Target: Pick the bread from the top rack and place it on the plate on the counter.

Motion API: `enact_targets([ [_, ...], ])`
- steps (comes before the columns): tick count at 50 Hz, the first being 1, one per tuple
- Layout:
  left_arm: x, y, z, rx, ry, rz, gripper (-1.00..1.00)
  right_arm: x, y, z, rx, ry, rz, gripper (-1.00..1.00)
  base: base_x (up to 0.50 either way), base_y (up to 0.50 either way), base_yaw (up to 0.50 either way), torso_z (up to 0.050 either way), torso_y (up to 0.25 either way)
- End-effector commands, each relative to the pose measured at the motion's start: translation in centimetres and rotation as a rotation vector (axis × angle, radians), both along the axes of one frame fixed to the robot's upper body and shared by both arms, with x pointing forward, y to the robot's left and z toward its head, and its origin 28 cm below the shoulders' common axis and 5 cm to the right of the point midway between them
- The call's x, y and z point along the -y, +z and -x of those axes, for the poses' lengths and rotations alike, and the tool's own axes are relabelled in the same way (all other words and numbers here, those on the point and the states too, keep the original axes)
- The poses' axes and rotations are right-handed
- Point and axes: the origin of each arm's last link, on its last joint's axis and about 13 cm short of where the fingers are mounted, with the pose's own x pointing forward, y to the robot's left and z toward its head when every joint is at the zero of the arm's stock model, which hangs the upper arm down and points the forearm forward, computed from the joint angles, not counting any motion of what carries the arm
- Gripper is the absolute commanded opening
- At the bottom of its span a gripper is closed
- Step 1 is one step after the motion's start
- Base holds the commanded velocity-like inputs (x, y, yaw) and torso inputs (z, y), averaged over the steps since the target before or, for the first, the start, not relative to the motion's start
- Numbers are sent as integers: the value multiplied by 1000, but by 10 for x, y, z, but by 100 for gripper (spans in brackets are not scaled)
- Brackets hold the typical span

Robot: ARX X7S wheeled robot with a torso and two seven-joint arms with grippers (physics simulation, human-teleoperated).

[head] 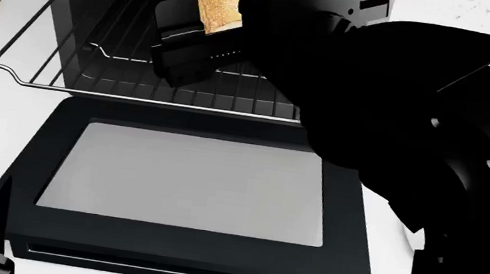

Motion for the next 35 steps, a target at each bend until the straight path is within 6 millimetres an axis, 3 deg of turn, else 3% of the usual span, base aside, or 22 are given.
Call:
enact_targets([
  [1, -1, -1, 0, -2, 3, 0, 100, 3, -6, -15, -24, -32, -6, 100, 0, 0, 0, 0, 0],
  [35, 0, -2, 2, -14, -3, -8, 100, -3, -32, -55, -106, -42, -28, 100, 0, 0, 0, 0, 0],
])
